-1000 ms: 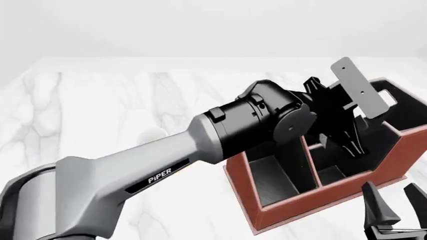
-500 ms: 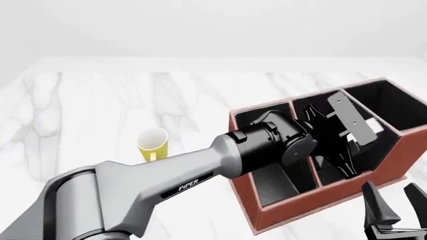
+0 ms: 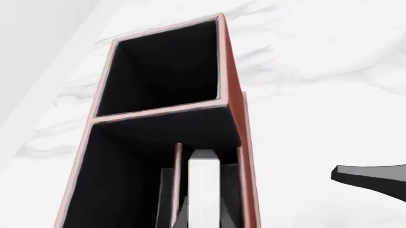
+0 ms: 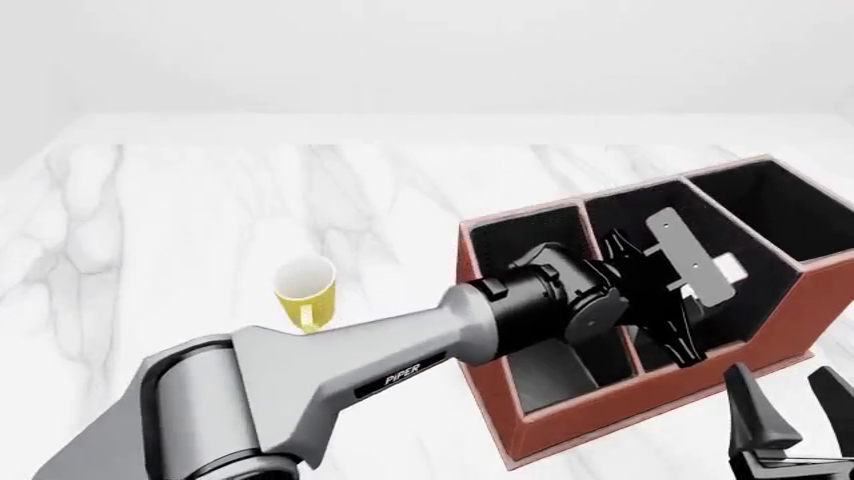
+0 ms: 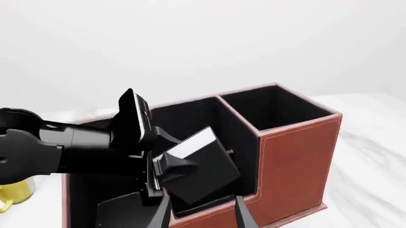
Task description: Pick up the book and place it in the back compartment of the caddy.
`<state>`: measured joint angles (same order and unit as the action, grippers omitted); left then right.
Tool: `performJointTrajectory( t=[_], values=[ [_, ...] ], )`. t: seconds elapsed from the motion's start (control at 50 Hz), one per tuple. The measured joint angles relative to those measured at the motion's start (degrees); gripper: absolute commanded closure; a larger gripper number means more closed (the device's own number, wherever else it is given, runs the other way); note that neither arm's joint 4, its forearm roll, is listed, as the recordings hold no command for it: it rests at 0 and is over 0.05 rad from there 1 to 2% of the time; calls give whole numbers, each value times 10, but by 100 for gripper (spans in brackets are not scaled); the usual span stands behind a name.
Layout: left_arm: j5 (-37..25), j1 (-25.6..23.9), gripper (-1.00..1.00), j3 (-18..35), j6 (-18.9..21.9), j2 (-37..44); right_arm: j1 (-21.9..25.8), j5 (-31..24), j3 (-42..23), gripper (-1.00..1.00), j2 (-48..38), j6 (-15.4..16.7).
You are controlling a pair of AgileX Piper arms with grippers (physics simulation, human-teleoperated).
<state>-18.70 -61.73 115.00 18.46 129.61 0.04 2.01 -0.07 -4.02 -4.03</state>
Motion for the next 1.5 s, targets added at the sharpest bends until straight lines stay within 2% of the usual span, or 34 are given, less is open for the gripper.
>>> performJointTrajectory(
  t=[0.08, 0.1, 0.36, 0.68, 1.06, 1.26, 1.5],
  values=[
    [3, 2, 100, 4, 3, 6, 0, 1, 0, -100, -1, 0],
    [3, 2, -100, 6, 3, 7, 0, 1, 0, -100, -2, 0],
    [-3, 12, -100, 16, 13, 6, -1, 6, 0, -100, -7, -1],
    [-22, 18, -100, 6, 36, -41, -3, 6, 0, -100, -7, 0],
    [-52, 84, -100, -14, 74, -127, -5, -2, 0, -100, 1, 3],
    [-40, 123, -100, -51, 86, -170, -5, -2, 0, -100, 1, 4],
    [16, 179, -100, -163, 93, -257, -2, 14, 0, -100, -19, 5]
  ],
)
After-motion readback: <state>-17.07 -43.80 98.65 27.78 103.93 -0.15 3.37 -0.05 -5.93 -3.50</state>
